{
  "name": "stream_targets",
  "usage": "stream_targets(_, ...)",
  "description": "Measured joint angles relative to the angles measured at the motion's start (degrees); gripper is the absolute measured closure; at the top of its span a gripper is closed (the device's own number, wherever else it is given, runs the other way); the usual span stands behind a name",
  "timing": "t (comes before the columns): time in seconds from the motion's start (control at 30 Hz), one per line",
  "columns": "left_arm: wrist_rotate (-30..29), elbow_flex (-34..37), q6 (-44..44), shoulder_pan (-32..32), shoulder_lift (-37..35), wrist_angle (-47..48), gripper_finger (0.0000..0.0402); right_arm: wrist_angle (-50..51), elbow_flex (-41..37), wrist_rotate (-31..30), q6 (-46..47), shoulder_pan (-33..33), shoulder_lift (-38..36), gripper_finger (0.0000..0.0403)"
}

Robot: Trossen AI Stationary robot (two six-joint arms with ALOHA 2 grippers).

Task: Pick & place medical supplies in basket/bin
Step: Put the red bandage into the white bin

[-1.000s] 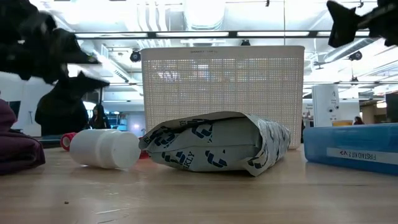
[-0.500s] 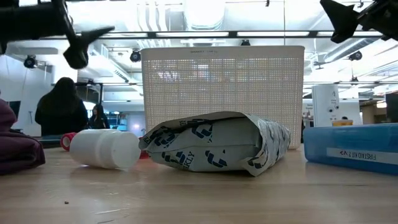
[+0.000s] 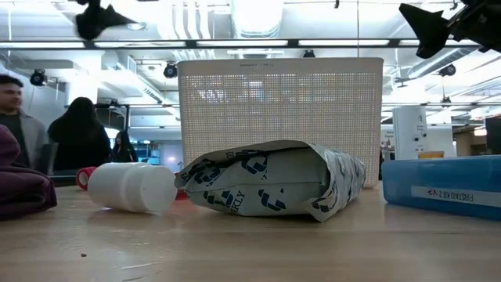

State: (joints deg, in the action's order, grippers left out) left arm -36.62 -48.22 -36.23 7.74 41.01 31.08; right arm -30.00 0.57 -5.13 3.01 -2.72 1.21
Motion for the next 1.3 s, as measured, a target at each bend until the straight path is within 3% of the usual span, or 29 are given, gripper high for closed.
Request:
stream_targets(0.13, -1.0, -13.9, -15.0, -4.0, 9.8, 37.9, 0.0175, 0.0, 0.0, -1.0, 0.6, 0.0, 0.0, 0.0076)
stream_targets(0.2, 1.0, -17.3, -18.1, -7.0, 13.8, 47.2, 0.0175, 0.0, 0.0, -1.0, 2.4, 0.0, 0.0, 0.0076)
stream_targets(0.27, 4.0, -18.3, -18.3, -10.0, 16.8, 50.3, 0.0175, 0.0, 0.0, -1.0, 3.7, 0.0, 0.0, 0.0076)
stream_targets(0.47, 7.9, -14.3, -14.2, -18.7, 21.1, 49.1, 0.0175, 0.1, 0.0, -1.0, 3.1, 0.0, 0.0, 0.0076)
stream_targets(0.7, 26.2, -0.8, -10.2, -36.8, 14.7, 32.0, 0.0176, 1.0, 0.0, -1.0, 1.2, 0.0, 0.1, 0.0076)
stream_targets(0.8, 29.5, 4.6, -9.7, -40.7, 13.0, 26.4, 0.0176, 3.1, 0.0, -1.0, 3.3, 0.0, 0.1, 0.0076)
stream_targets(1.03, 32.2, 12.1, -7.7, -41.4, 15.3, 19.2, 0.0176, 6.0, 0.0, -0.9, 4.8, 0.0, 0.1, 0.0076)
stream_targets(1.3, 31.1, 13.9, -1.7, -41.5, 21.0, 12.5, 0.0175, 6.0, 0.0, -0.9, 5.0, 0.0, 0.1, 0.0076)
